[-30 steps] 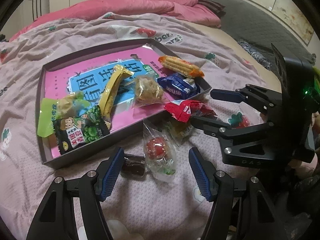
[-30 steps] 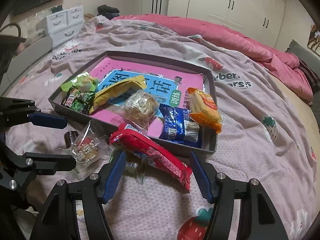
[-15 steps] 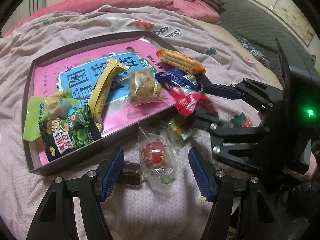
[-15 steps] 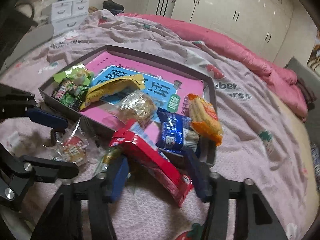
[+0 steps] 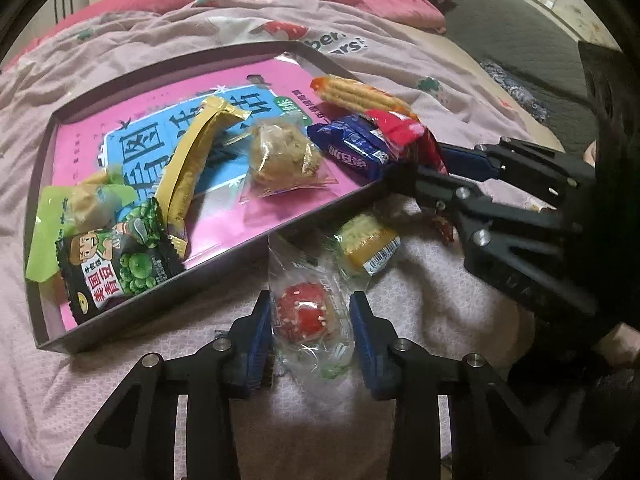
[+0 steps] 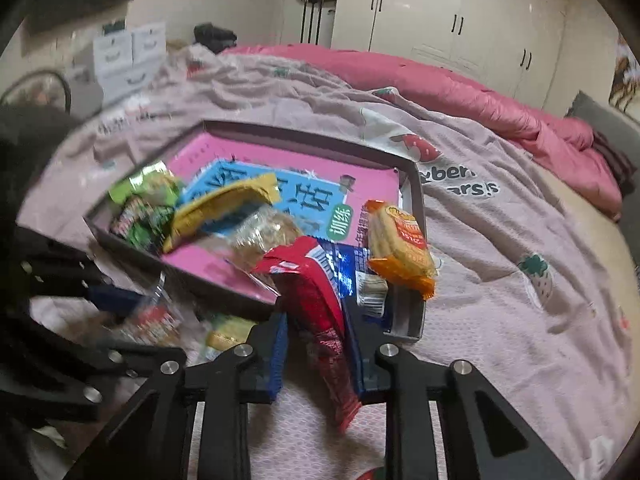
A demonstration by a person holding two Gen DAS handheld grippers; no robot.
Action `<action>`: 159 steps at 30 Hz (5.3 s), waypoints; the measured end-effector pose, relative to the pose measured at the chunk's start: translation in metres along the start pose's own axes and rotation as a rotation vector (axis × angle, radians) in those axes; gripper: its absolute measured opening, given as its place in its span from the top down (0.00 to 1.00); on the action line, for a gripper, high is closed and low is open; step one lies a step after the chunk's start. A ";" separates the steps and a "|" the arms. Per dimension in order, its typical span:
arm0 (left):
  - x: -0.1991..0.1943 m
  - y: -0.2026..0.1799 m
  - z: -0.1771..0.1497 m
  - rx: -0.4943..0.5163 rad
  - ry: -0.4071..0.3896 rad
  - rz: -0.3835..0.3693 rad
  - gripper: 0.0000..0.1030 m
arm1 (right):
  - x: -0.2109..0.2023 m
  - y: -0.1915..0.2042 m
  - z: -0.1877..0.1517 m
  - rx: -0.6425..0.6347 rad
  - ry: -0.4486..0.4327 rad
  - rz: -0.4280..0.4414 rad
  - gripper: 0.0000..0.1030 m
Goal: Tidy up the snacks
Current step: 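Lift the red candy toward the tray with left tool while right lifts red packet, then carry the red candy over the tray with left tool while right carries red packet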
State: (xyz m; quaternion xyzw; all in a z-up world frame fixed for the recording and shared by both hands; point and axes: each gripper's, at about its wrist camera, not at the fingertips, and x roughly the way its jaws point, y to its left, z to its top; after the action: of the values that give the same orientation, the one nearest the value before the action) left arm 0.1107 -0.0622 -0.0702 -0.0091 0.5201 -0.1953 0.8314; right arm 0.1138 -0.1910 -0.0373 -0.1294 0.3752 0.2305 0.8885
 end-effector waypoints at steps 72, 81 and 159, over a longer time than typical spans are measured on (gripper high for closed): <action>-0.076 0.073 0.024 -0.207 -0.335 0.098 0.63 | -0.027 -0.020 0.036 0.174 -0.232 0.204 0.76; -0.057 0.060 0.031 -0.158 -0.311 0.103 0.63 | -0.016 -0.021 0.041 0.177 -0.228 0.206 0.76; -0.012 0.044 0.045 -0.078 -0.240 0.074 0.63 | 0.039 -0.019 0.043 0.223 -0.124 0.214 0.75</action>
State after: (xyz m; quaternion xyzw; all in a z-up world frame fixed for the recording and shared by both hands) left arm 0.1584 -0.0258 -0.0487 -0.0453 0.4242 -0.1417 0.8933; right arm 0.1736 -0.1779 -0.0352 0.0253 0.3544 0.2885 0.8891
